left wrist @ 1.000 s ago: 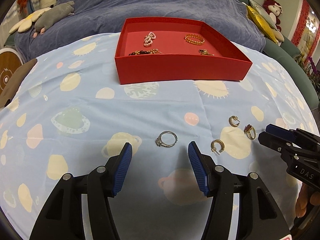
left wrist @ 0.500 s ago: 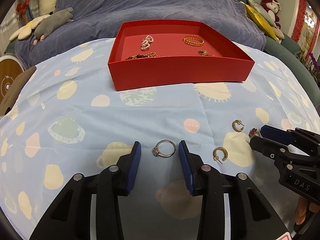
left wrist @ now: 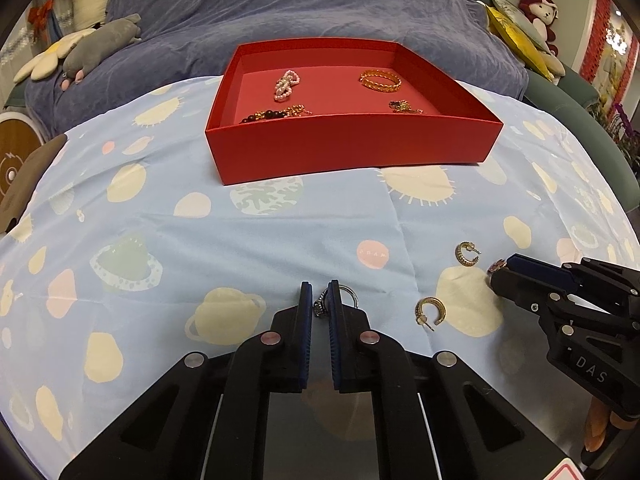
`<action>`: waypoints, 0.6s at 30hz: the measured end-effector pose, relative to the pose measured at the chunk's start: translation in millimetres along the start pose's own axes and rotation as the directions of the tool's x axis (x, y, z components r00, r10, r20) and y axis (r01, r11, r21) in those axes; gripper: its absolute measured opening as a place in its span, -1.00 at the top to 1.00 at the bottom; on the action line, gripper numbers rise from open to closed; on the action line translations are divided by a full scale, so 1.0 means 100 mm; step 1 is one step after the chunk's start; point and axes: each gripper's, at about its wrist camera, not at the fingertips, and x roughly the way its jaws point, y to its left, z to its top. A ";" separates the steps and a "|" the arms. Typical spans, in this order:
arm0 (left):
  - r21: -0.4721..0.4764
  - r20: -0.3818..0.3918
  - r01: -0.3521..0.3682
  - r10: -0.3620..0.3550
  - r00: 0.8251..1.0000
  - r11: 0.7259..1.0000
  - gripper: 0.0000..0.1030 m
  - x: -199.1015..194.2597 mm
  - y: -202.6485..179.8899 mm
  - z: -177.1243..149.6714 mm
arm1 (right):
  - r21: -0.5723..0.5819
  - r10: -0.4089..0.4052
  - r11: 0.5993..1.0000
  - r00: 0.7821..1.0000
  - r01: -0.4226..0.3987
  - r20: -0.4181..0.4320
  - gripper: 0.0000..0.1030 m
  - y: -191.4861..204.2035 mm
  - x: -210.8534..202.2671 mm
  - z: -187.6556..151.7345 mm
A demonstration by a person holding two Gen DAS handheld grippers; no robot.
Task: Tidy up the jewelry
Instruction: 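Grasp a silver ring with the left tool while the right tool grasps a gold ring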
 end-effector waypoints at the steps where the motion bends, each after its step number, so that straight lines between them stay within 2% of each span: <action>1: -0.001 0.000 0.000 0.000 1.000 1.000 0.89 0.00 0.00 0.01 | 0.000 0.001 1.000 1.000 -0.001 0.002 0.62 0.01 0.00 0.00; 18: -0.054 0.056 0.030 -0.027 0.998 0.998 0.89 -0.26 0.06 0.17 | 0.001 0.035 0.999 0.998 -0.035 0.054 0.62 0.14 -0.20 0.13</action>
